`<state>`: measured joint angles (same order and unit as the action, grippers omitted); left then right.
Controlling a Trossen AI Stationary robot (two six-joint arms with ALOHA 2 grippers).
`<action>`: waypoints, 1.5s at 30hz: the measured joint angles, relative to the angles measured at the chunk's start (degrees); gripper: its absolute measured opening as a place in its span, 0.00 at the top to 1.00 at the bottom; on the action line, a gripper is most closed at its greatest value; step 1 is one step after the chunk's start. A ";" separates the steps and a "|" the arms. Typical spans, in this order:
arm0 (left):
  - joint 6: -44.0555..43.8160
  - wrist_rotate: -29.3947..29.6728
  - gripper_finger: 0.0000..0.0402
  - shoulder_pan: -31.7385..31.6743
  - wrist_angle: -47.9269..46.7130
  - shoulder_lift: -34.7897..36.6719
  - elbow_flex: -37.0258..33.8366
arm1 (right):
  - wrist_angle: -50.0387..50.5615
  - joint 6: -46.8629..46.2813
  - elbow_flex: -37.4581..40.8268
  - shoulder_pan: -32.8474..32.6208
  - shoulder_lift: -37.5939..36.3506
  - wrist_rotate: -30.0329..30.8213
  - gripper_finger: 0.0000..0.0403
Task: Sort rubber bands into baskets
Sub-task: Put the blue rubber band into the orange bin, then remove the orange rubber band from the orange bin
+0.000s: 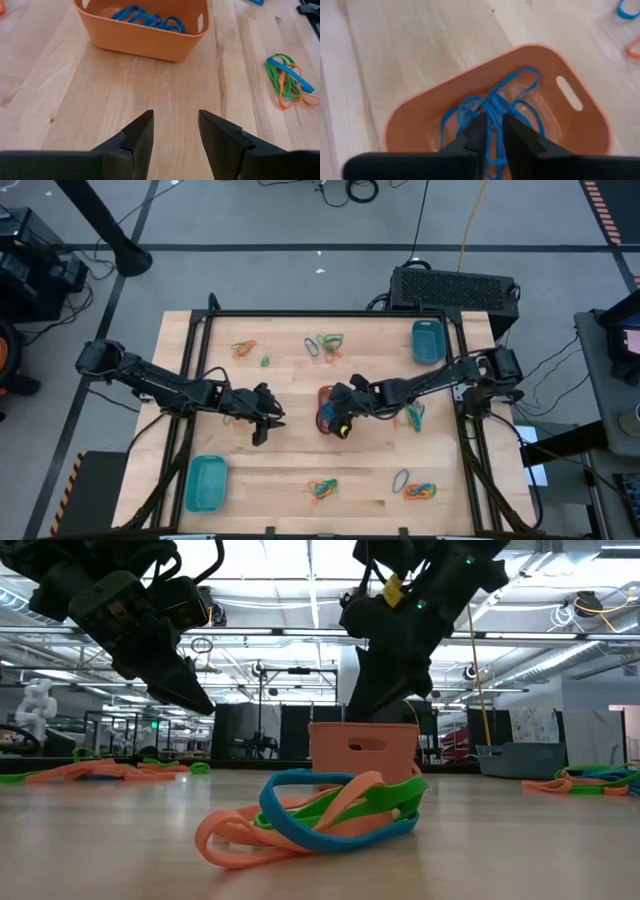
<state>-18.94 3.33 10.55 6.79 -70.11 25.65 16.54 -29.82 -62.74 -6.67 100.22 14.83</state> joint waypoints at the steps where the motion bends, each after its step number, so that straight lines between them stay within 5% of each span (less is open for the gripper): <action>1: 0.00 -0.01 0.60 -0.01 0.00 0.00 0.00 | 0.34 0.35 0.00 0.26 -0.28 -0.06 0.83; 8: 0.15 -0.02 0.60 0.00 -0.26 0.02 0.00 | 9.46 1.79 -0.48 0.38 -5.10 -0.04 0.72; 17: 0.17 -0.02 0.60 0.00 -0.28 0.02 0.00 | 13.55 4.37 5.80 -2.93 -8.31 1.80 0.71; 25: -0.10 -0.02 0.60 0.00 -0.21 0.01 0.01 | -0.36 10.15 14.89 -2.78 -8.30 1.84 0.71; 45: -0.09 -0.02 0.60 0.00 0.02 0.02 0.00 | -6.02 14.75 16.90 -1.21 -5.64 2.69 0.71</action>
<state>-19.03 3.31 10.55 6.81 -70.09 25.65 10.52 -15.07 -45.84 -7.88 94.58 17.52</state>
